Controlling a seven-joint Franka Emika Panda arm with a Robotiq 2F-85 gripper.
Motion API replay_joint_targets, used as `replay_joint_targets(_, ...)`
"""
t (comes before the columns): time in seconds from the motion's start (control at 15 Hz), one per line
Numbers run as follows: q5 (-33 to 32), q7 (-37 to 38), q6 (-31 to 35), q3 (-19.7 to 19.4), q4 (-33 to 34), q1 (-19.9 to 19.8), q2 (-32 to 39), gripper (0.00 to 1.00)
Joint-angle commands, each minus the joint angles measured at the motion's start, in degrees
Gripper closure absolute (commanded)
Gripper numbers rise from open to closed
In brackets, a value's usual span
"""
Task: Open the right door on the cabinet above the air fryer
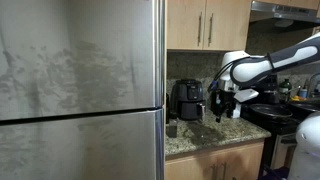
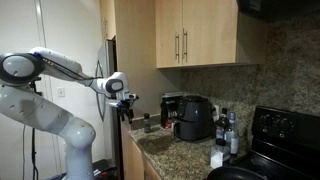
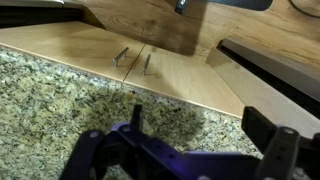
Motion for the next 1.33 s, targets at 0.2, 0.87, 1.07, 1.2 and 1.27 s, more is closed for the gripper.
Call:
replay_joint_targets(0.2,-4.29,2.64,-5.61,3.63,3.61,1.21,-10.61,0.00)
replay_joint_targets(0.87,-8.20,0.86,-13.65,7.69,8.54,2.89,-27.56,0.00)
replay_joint_targets(1.07,-5.88,1.41,-10.93,2.48,17.91,0.94,-25.64,0.00)
replay_joint_targets(1.2,-4.82,2.67,-10.16,1.08,23.28,-0.99,-25.91,0.00)
replay_joint_targets(1.27,-4.15,3.55,-10.32,0.21,26.80,-2.30,-25.28,0.00)
